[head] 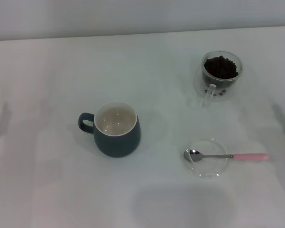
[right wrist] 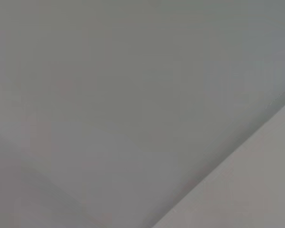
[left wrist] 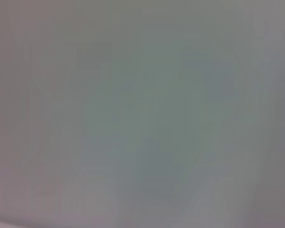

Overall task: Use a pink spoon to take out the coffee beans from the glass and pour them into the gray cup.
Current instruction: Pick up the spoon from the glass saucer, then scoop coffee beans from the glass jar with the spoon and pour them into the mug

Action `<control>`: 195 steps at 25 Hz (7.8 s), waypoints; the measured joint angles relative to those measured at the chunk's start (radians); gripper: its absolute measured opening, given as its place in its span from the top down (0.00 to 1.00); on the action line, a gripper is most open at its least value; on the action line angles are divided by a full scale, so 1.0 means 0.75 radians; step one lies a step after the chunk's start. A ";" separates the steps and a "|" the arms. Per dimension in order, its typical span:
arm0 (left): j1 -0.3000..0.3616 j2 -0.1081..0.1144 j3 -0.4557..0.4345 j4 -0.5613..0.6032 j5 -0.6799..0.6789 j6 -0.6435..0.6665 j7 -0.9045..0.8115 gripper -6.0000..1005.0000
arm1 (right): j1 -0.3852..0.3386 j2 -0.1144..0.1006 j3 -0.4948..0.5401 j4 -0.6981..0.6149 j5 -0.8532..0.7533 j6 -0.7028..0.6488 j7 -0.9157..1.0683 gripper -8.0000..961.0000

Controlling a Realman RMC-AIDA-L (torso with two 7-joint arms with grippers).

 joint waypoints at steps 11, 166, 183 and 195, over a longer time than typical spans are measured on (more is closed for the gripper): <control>-0.020 0.007 -0.002 0.031 -0.023 0.001 0.000 0.13 | -0.063 -0.004 -0.032 0.054 -0.145 0.137 0.039 0.21; -0.112 0.010 -0.004 0.053 -0.020 0.060 0.000 0.13 | 0.342 0.009 -0.163 -0.612 -0.400 -0.506 0.663 0.84; -0.109 0.010 -0.004 0.053 -0.020 0.058 0.000 0.13 | 0.333 0.006 -0.181 -0.588 -0.343 -0.606 1.049 0.83; -0.108 0.010 -0.005 0.053 -0.020 0.058 0.000 0.13 | 0.327 -0.009 -0.166 -0.594 -0.331 -0.599 1.167 0.83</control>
